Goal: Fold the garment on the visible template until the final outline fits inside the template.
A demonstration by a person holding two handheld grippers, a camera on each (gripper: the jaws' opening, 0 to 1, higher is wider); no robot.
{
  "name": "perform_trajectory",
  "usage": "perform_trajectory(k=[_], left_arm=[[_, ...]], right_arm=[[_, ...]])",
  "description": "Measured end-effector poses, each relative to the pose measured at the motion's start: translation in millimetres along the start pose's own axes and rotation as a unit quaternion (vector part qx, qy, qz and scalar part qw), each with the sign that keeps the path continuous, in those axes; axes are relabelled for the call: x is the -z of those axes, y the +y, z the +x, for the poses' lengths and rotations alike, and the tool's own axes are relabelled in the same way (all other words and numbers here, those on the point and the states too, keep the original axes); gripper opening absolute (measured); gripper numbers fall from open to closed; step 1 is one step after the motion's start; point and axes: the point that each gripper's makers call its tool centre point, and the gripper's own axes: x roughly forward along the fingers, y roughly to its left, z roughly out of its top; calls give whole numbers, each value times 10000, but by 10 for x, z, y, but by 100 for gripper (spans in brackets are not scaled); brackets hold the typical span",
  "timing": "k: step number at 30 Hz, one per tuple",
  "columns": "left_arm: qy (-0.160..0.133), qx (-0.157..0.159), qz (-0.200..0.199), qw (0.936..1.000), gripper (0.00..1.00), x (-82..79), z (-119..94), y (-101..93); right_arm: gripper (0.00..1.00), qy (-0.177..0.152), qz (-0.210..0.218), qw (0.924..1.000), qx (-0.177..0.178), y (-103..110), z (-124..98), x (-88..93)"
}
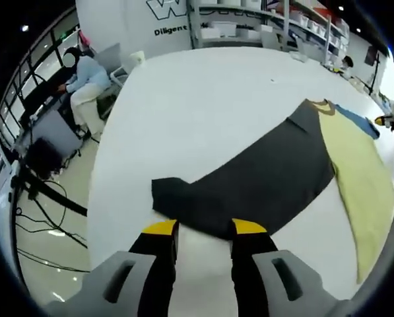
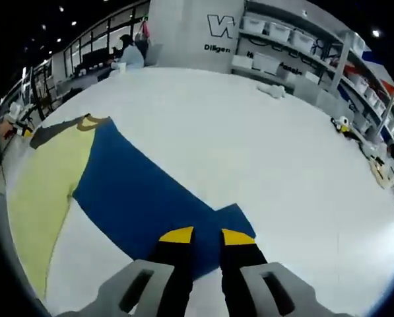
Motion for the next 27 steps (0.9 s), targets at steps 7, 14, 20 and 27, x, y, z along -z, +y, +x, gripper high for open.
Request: perform_trajectory(k=[7,14,20,27], left_arm=[[-68,-1,-20,10000,35,20,-29,12],[-194,97,-53,9998,36,-20,-78,-92],[-407,195,-79,9989,41,-75,-130,-110],[-647,362,-198,9971,49,-141,-155,-177]], right_arm=[[19,-218,-906,9955,-185,287,66,-92],[16,187,-1141,9931,-200,426,346,-16],[1,187,-979,9950,-31,409,355,-27],[0,-69,-669,9975,213,305,229,-107]])
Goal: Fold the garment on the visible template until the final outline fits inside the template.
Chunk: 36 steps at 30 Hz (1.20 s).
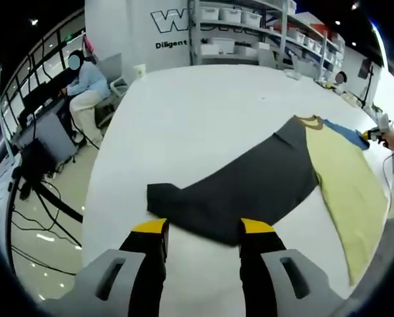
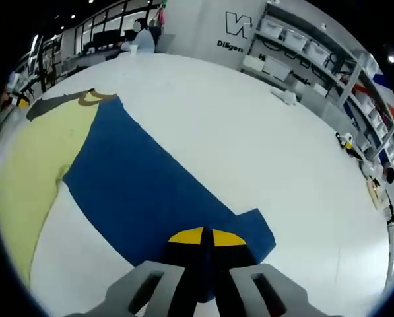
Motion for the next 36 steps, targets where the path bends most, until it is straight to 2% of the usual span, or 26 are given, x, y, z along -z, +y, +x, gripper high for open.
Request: perform_trajectory(k=[5,7,10,12,15,16,17,20,21,23,26,31,36], left_arm=[[-144,113,52,9998,61,-46,17,-79],[-137,114,34,9998,63,-44,26,-79],[-179,102,22,9998,63,-56,24,-84],[-173,91,25,9998,63,-46,24,-93],[-160,84,-21,9998,64,-28,18,-103],[-146,84,-33,9999,64,-16,17,-107],[-134,87,-36,9999,64,-7,17,-108],[-115,68,-27,9999,63,14,4,-107],[-107,57,-38,9999,63,23,-5,-99],[-96,36,-44,9999,63,38,-18,-83],[-80,12,-67,9999,62,63,-41,-68],[-13,-75,-153,9999,62,152,-54,-6],[73,-402,-658,9970,60,301,-112,210]], right_arm=[[0,-391,709,9963,298,-232,-178,-15],[0,-557,1172,9906,427,-333,-273,17],[0,-713,1545,9830,689,-488,-384,92],[0,-765,2219,9679,900,-591,-467,245],[0,-821,2761,9501,1194,-676,-546,420],[0,-832,3054,9391,1340,-745,-548,541],[0,-827,3265,9313,1386,-760,-551,618],[0,-753,4031,8991,1534,-744,-565,885],[0,-869,4345,8830,1548,-733,-571,921],[0,-862,4476,8751,1624,-692,-587,972],[0,-816,4476,8756,1622,-594,-585,970],[0,-703,4346,8829,1633,-557,-562,978],[0,-564,4246,8877,1691,-531,-585,1019]])
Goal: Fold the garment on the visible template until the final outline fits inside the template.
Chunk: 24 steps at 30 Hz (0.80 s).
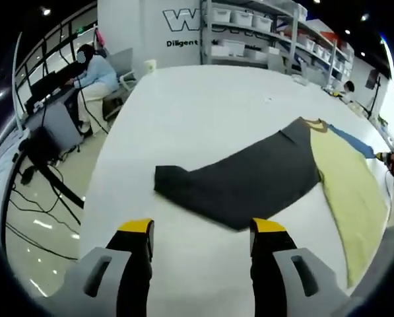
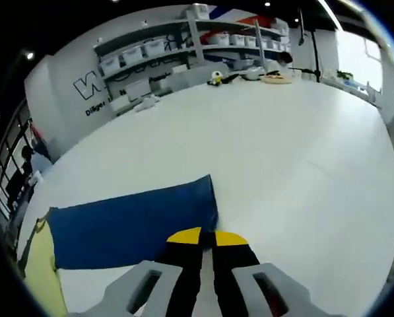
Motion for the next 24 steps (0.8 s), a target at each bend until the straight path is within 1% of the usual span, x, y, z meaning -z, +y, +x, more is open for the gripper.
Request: perform_trajectory(k=[3,4,5,6,8,9,11,13,14,15,16,17,18,20,21,22,23,24], left_arm=[[30,-34,-272,9996,58,57,-13,93],[-3,-44,-377,9993,58,58,-14,115],[-61,-31,-511,9987,56,50,-7,144],[-111,-4,-598,9982,55,38,3,153],[-172,38,-614,9980,54,11,46,175],[-182,48,-622,9979,54,-1,66,173],[-260,188,-725,9969,52,-58,123,127],[-288,371,-1034,9935,50,-103,191,54],[-268,442,-1168,9918,50,-113,231,22],[-253,442,-1169,9918,49,-114,257,15],[-260,430,-1134,9923,47,-124,284,4],[-214,448,-1118,9925,45,-116,358,3],[-157,444,-1129,9925,44,-101,392,-10],[102,293,-1168,9927,44,-9,438,-39],[-47,257,-1108,9935,40,-57,468,-61],[-33,176,-1147,9932,32,-57,482,-45],[-53,151,-1274,9917,27,-65,501,-51],[-65,196,-1351,9906,22,-74,524,-76]], right_arm=[[1,-2,-82,10000,29,-19,-22,-3],[2,5,-74,10000,39,-34,-13,-11],[3,27,-126,9998,125,-64,-38,-8],[4,-30,-135,9998,136,-72,-58,-25],[4,-49,-165,9997,182,-94,-102,-22],[4,-73,-174,9996,192,-106,-128,-20],[4,-106,-245,9994,239,-121,-170,-21],[4,-110,-297,9992,249,-124,-204,-19],[4,-136,-353,9990,246,-123,-224,-27],[4,-149,-386,9989,214,-109,-236,-26],[4,-119,-507,9985,171,-82,-252,-9],[4,-98,-629,9978,167,-75,-268,-2],[4,-134,-624,9978,160,-66,-286,-6],[3,-171,-594,9980,120,-54,-326,-2],[3,-166,-648,9977,105,-49,-338,3],[3,-168,-669,9976,96,-48,-347,2],[2,-183,-699,9974,49,-29,-363,-1],[2,-191,-742,9971,29,-18,-371,-3]])
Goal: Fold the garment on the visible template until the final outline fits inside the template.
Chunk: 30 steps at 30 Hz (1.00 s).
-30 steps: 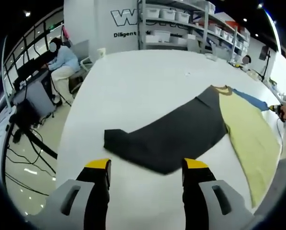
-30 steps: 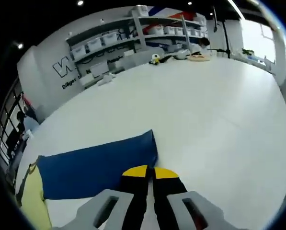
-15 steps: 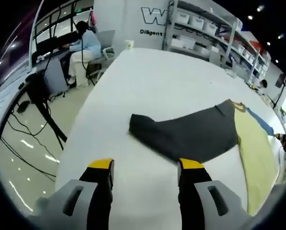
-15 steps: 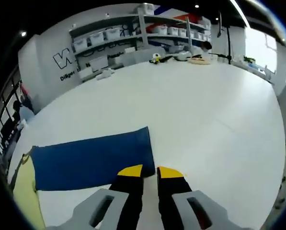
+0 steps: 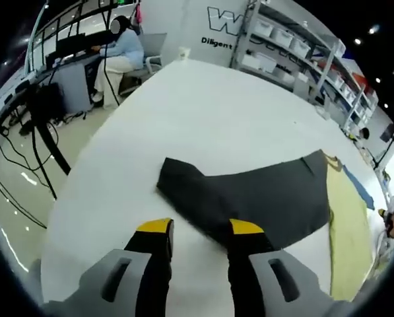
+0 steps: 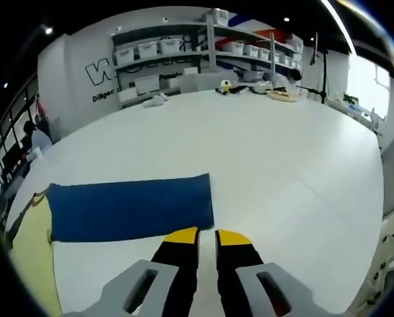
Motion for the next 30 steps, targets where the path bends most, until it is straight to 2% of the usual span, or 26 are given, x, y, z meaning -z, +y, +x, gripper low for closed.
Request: perform_trajectory(k=[4,7,9,11,12,13,14,17,19,23,25,26,28,29,30], left_arm=[[-86,5,63,9999,4,-17,-13,-111],[-337,61,-1,9994,3,-115,-79,-217],[-544,47,326,9980,3,-213,-123,-307],[-615,131,431,9971,3,-254,-137,-415],[-732,281,682,9946,3,-297,-149,-569],[-775,409,711,9936,3,-306,-148,-659],[-751,543,762,9928,3,-283,-146,-759],[-799,809,1364,9841,3,-214,-138,-1071],[-552,922,1432,9838,3,-68,-78,-1178],[-305,1163,1494,9814,6,123,-23,-1336],[-187,1434,1608,9763,13,222,-38,-1457],[-187,1598,1738,9716,16,262,-68,-1531],[-108,1785,1798,9673,20,308,-125,-1579],[-122,1733,1793,9683,23,295,-139,-1553],[-279,1587,1917,9681,26,213,-159,-1468]], right_arm=[[1,-14,-67,10000,-24,9,-17,-8],[0,-31,-132,9999,-61,36,-36,-18],[0,-35,-165,9998,-75,51,-48,-21],[0,-58,-166,9998,-96,65,-58,-28],[0,-58,-198,9997,-111,82,-67,-24],[0,-46,-206,9997,-128,92,-68,-17],[0,-33,-219,9997,-130,98,-71,-11],[0,-46,-245,9996,-150,129,-91,-8],[0,-43,-254,9995,-168,150,-109,-5],[0,-46,-277,9994,-193,188,-146,-6],[0,-46,-268,9994,-195,197,-161,0],[0,-49,-264,9994,-201,201,-164,5],[0,-43,-277,9994,-200,210,-174,18],[0,-43,-275,9994,-193,211,-179,24],[0,-40,-263,9995,-188,214,-186,34]])
